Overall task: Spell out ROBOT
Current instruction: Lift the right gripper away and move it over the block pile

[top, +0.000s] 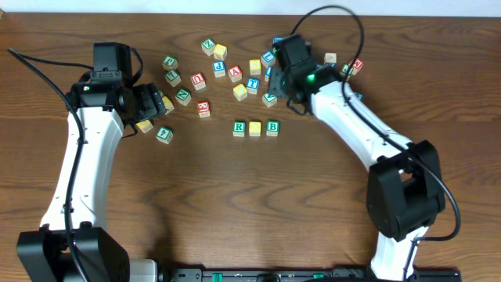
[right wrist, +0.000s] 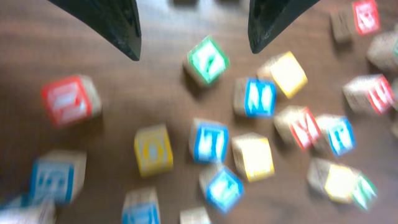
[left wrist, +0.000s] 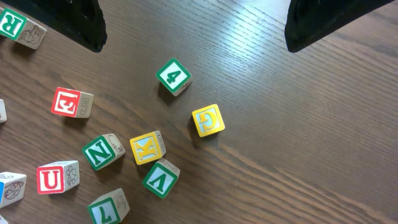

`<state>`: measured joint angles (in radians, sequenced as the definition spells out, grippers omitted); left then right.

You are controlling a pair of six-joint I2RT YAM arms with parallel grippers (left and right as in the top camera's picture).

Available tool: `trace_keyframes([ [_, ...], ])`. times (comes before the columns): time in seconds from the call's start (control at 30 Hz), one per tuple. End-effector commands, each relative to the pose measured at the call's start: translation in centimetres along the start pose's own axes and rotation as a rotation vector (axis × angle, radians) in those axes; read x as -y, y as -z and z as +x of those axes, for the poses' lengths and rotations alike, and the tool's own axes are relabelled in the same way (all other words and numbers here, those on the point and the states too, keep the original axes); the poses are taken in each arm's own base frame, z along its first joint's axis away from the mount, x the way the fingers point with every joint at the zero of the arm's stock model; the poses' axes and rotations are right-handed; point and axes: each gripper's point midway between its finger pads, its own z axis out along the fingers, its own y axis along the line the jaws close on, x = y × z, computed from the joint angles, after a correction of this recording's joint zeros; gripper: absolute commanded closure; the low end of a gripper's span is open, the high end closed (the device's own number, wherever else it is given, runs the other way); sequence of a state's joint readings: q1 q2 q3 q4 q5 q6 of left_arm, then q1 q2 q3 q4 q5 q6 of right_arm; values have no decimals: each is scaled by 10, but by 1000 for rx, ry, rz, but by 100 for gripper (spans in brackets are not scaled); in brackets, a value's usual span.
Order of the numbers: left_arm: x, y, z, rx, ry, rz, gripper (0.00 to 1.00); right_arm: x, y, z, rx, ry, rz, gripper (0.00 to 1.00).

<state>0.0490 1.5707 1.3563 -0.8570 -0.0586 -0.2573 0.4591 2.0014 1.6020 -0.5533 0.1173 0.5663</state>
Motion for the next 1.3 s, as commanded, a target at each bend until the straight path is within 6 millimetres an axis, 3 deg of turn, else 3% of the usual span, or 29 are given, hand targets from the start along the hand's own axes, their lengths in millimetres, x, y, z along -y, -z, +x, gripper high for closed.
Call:
trace_keyframes([
  [0.0, 0, 6, -8, 23, -4, 1, 10, 11, -11, -16, 44, 40, 13, 51],
  [0.37, 0, 6, -8, 24, -4, 1, 9, 9, -35, -48, 102, 139, -10, 50],
  [0.57, 0, 6, -8, 26, -4, 1, 9, 11, -68, -42, 91, 144, 12, 50],
  [0.9, 0, 6, -8, 26, -4, 2, 9, 17, -92, -40, 117, 144, 38, 50],
  [1.27, 0, 6, -8, 26, -4, 2, 10, 34, -99, -48, 154, 130, 103, 50],
])
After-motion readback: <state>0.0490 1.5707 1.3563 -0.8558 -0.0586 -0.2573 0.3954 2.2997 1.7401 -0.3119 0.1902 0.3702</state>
